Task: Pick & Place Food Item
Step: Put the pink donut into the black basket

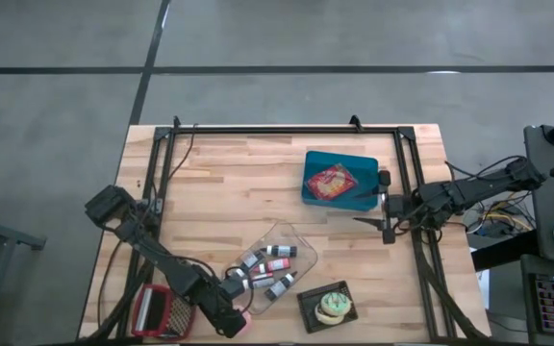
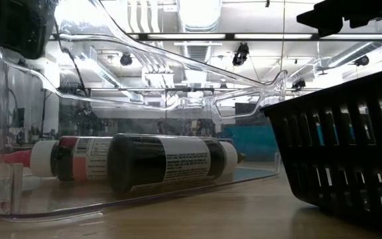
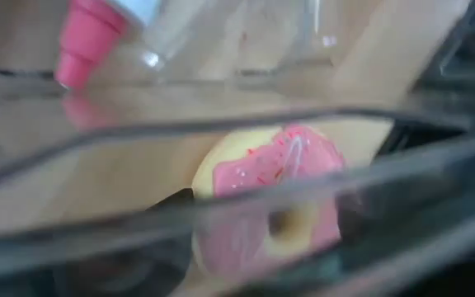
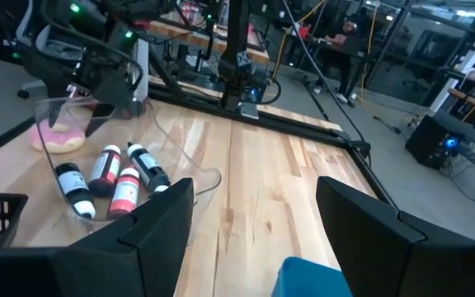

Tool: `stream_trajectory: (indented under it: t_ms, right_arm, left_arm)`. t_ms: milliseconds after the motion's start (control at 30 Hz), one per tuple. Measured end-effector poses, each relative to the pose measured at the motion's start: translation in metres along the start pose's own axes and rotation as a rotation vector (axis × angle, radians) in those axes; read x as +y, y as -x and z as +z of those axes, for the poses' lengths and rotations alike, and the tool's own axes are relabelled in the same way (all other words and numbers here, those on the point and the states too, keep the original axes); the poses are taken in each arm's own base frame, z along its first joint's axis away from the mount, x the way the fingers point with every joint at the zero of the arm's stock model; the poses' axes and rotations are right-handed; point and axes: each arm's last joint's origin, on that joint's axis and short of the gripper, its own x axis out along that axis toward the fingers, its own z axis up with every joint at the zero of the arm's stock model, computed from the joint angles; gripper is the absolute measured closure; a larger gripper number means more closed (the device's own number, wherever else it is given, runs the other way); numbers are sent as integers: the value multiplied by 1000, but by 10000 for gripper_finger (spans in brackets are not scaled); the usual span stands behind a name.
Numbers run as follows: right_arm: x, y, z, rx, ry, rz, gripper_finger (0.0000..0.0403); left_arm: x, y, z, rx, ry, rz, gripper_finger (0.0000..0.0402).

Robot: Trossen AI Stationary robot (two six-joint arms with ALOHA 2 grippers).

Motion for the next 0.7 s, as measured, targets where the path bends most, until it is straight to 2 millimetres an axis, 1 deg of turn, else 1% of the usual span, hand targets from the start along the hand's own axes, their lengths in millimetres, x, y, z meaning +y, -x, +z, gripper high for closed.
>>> stream_trajectory:
  t_ms: [233,500,700]
  right_arm:
    - [0,1,0,-5,7,2,149]
    - [0,1,0,-5,-1,-1,149]
    - [0,1,1,-7,-2,-2,149]
  left_arm:
    - [2,1,-2,63,-43,19,112]
    - [7,2,-3,70,-70,68,112]
    - [8,1,-2,42,-85,74,112]
